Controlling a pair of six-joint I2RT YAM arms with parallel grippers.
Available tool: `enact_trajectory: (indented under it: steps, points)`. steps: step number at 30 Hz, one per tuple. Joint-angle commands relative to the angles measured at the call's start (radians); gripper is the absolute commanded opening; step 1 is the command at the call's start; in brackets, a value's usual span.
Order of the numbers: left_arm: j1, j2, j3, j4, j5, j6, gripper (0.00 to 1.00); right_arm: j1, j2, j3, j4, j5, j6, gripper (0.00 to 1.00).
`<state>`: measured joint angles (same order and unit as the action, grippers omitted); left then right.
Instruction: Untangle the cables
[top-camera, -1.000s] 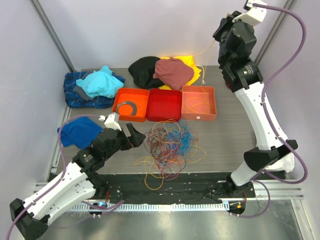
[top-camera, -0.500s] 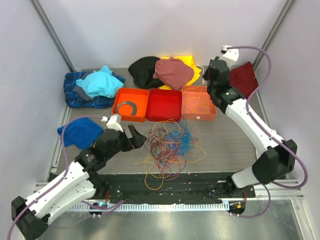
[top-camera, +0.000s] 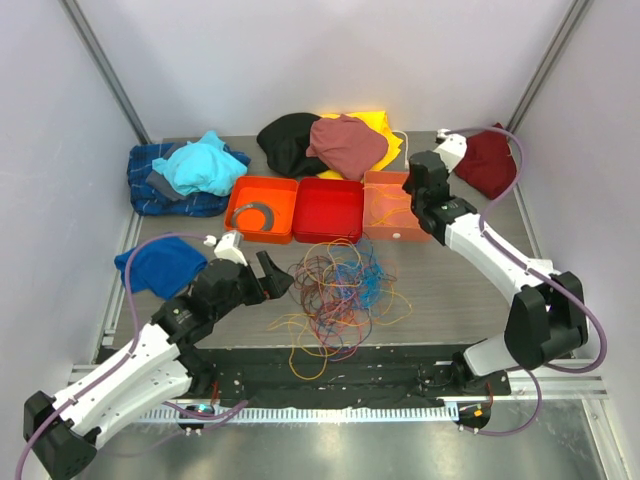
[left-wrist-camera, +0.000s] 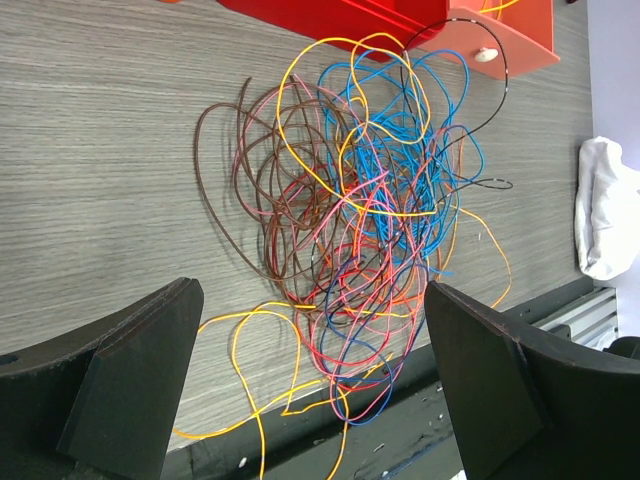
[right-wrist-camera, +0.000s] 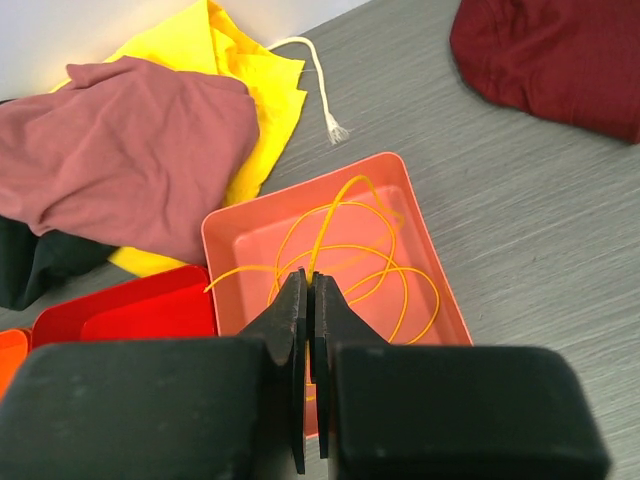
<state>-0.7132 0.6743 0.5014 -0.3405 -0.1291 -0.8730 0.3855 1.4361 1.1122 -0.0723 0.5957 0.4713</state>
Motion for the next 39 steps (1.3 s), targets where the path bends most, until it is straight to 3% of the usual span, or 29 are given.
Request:
enact_trajectory:
  steps: [1,9,19,27,34,39]
  points:
    - [-0.005,-0.013,0.0,0.037,-0.006,-0.003,0.99,-0.022,0.024,-0.034,0.068,-0.023,0.055,0.01]
    - [-0.005,0.016,-0.001,0.052,0.013,-0.009,0.99,-0.026,0.099,-0.085,0.129,-0.054,0.058,0.01]
    - [-0.005,-0.018,0.011,0.015,-0.017,-0.003,0.99,-0.102,0.348,0.182,0.014,-0.134,0.044,0.01]
    - [-0.005,-0.007,0.022,0.009,-0.014,0.011,0.99,-0.1,0.29,0.127,-0.011,-0.22,0.066,0.41]
    - [-0.005,0.028,0.034,0.029,-0.014,0.011,0.99,-0.077,0.147,0.098,-0.083,-0.226,0.078,0.57]
    - [-0.005,0.06,0.038,0.057,-0.004,0.006,0.99,-0.022,0.13,0.165,-0.214,-0.186,0.004,0.6]
